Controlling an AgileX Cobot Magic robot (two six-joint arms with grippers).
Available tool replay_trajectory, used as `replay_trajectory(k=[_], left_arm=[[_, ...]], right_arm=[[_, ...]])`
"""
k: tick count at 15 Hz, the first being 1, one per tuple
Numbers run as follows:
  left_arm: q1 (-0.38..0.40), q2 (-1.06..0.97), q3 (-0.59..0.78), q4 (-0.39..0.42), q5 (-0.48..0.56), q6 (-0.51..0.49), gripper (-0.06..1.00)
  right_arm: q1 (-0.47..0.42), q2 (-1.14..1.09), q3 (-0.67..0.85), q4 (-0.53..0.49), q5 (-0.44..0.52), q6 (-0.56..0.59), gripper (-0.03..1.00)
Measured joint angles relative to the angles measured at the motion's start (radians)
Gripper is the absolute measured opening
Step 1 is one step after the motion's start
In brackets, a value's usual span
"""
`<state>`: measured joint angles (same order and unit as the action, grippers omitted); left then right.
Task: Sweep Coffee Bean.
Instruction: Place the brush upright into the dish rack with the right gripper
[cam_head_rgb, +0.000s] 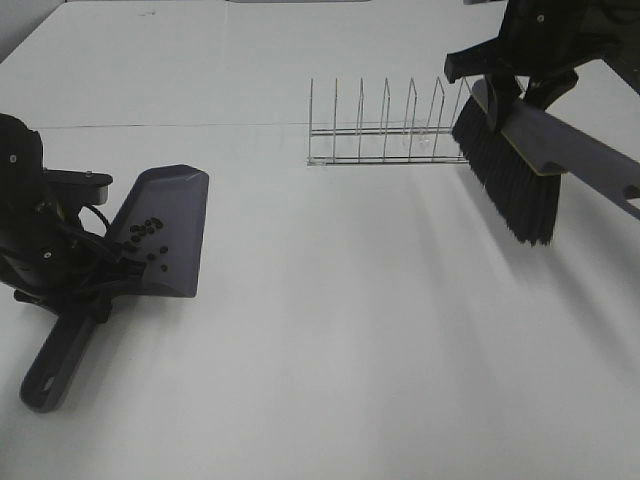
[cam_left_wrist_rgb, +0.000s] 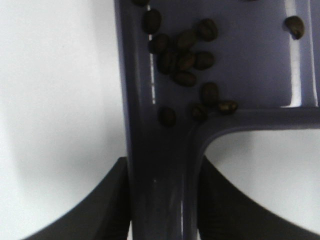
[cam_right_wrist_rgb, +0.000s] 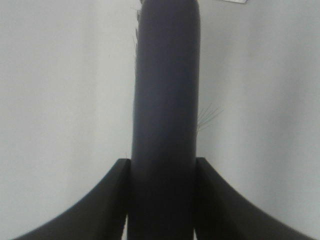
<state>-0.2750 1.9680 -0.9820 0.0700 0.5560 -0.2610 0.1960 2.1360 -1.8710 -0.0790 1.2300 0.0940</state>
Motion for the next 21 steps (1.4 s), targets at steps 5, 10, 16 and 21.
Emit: replay_trajectory(k=[5,10,16,21], left_arm=[[0.000,0.000,0.000,0.003,-0.011,0.000,0.35],[0.000,0.000,0.000,0.003,-0.017,0.000,0.35],[0.000,0.000,0.000,0.004,-0.019,0.000,0.35],[0.000,0.000,0.000,0.004,-0.019,0.000,0.35]], right_arm=[[0.000,0.082,-0.017,0.013,-0.083,0.033,0.31],[0.000,0.178,-0.121,0.012,-0.093,0.044,0.31],[0.000,0.218,-0.185,-0.058,-0.095,0.057,0.31],[0.000,0.218,-0.185,-0.066,-0.183,0.057,0.31]])
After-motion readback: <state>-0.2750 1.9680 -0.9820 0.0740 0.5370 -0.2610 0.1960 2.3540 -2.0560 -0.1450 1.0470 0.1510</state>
